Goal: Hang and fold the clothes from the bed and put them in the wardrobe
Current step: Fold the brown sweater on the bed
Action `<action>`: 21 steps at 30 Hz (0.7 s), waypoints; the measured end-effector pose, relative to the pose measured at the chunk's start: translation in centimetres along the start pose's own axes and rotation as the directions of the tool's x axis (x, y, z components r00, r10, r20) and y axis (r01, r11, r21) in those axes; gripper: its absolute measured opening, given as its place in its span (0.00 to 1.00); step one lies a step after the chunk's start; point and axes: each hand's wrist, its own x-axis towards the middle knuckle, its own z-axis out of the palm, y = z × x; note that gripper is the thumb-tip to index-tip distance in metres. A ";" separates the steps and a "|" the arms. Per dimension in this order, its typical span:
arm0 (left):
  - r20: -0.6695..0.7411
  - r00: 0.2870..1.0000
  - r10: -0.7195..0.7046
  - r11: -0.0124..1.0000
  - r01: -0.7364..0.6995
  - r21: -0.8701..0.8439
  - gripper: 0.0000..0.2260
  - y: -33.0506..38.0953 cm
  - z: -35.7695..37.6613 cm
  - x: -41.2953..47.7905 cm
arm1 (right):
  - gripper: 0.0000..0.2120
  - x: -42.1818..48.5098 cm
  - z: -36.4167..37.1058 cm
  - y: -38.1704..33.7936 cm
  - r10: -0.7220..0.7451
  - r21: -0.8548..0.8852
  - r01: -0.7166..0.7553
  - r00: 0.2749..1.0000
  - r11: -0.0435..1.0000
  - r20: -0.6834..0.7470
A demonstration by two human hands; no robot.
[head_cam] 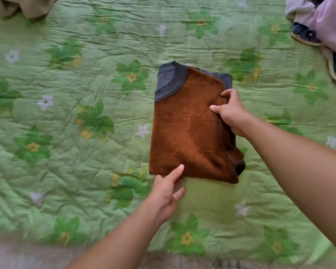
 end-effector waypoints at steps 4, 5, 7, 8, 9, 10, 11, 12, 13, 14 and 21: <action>-0.024 0.995 0.098 0.994 -0.099 -0.040 0.16 2.9 0.1 -0.3 | 0.21 -3.6 0.9 -0.4 0.066 0.102 -0.055 0.992 0.993 -0.108; -0.032 0.989 0.146 0.989 -0.146 -0.018 0.16 4.0 -0.1 -0.5 | 0.21 -4.8 1.2 -0.5 0.096 0.143 -0.076 0.985 0.987 -0.141; -0.046 0.954 0.297 0.951 -0.291 0.102 0.20 6.9 -1.3 -0.9 | 0.19 -7.6 2.6 -0.5 0.163 0.252 -0.108 0.964 0.962 -0.208; -0.049 0.924 0.379 0.911 -0.363 0.197 0.21 8.6 -2.4 -1.1 | 0.17 -9.4 3.6 -0.4 0.192 0.315 -0.111 0.952 0.943 -0.240; -0.039 0.888 0.459 0.853 -0.428 0.297 0.20 10.6 -3.6 -1.1 | 0.15 -11.4 4.9 -0.2 0.227 0.381 -0.115 0.938 0.917 -0.261; -0.014 0.844 0.536 0.783 -0.491 0.383 0.18 12.7 -5.0 -1.1 | 0.14 -13.4 6.5 0.1 0.269 0.441 -0.131 0.926 0.888 -0.267; 0.019 0.796 0.606 0.704 -0.546 0.454 0.15 14.9 -6.3 -0.9 | 0.14 -15.3 8.3 0.7 0.310 0.489 -0.156 0.917 0.858 -0.253; 0.052 0.748 0.662 0.619 -0.584 0.524 0.13 17.2 -7.6 -0.8 | 0.13 -17.1 10.3 1.5 0.336 0.514 -0.183 0.916 0.838 -0.221; 0.085 0.706 0.703 0.533 -0.603 0.594 0.12 19.4 -8.7 -0.5 | 0.13 -18.7 12.1 2.1 0.342 0.514 -0.208 0.922 0.832 -0.180; 0.121 0.676 0.727 0.447 -0.599 0.665 0.11 21.4 -9.7 -0.2 | 0.13 -20.1 13.7 2.6 0.320 0.464 -0.223 0.937 0.857 -0.140; 0.351 0.786 0.508 -0.153 -0.319 0.935 0.41 19.5 -14.6 2.8 | 0.20 -20.3 15.2 3.0 -0.093 -0.820 0.167 0.986 0.548 0.139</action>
